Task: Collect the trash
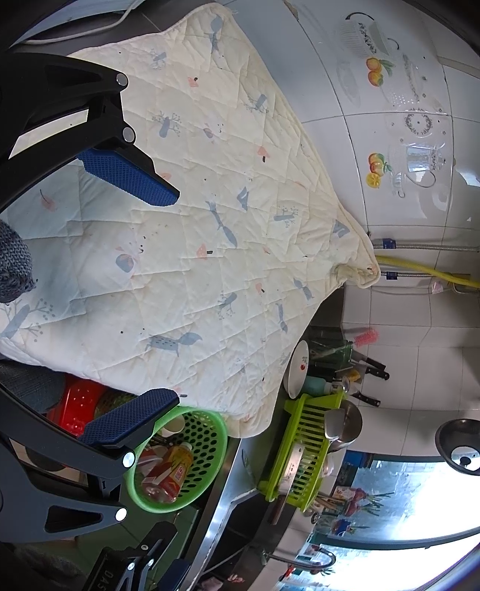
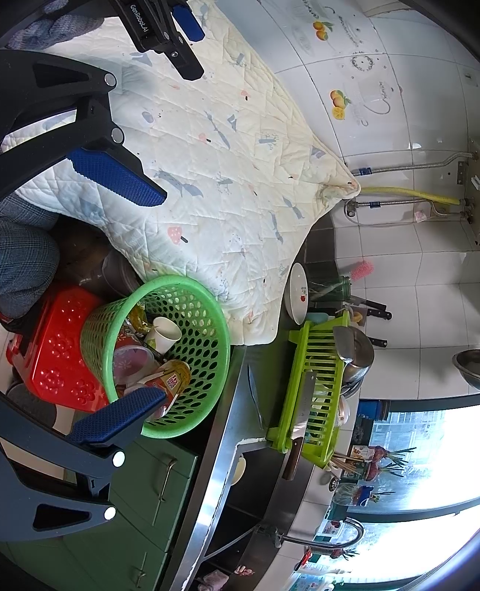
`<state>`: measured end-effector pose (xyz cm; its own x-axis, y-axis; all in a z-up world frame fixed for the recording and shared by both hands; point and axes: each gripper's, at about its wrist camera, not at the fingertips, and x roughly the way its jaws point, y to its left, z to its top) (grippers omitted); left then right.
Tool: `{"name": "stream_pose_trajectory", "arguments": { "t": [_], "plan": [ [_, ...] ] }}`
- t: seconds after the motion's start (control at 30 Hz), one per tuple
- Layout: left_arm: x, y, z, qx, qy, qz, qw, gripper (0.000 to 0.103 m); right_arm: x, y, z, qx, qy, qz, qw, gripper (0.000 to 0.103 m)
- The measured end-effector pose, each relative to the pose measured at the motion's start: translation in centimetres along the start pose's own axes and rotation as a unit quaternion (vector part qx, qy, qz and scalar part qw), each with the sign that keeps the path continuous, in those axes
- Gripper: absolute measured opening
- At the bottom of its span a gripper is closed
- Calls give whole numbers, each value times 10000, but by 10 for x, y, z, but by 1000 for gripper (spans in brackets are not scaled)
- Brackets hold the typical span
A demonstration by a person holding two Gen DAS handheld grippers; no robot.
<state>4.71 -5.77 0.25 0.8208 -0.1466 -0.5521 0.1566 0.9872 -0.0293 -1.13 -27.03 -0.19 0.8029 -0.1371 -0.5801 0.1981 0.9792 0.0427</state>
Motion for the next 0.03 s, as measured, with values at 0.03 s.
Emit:
{"name": "stream_pose_trajectory", "arguments": {
  "t": [0.03],
  "plan": [
    [0, 0, 0, 2, 5, -1, 10000, 98, 0, 0, 0, 5, 5, 4, 10000, 95]
  ]
}}
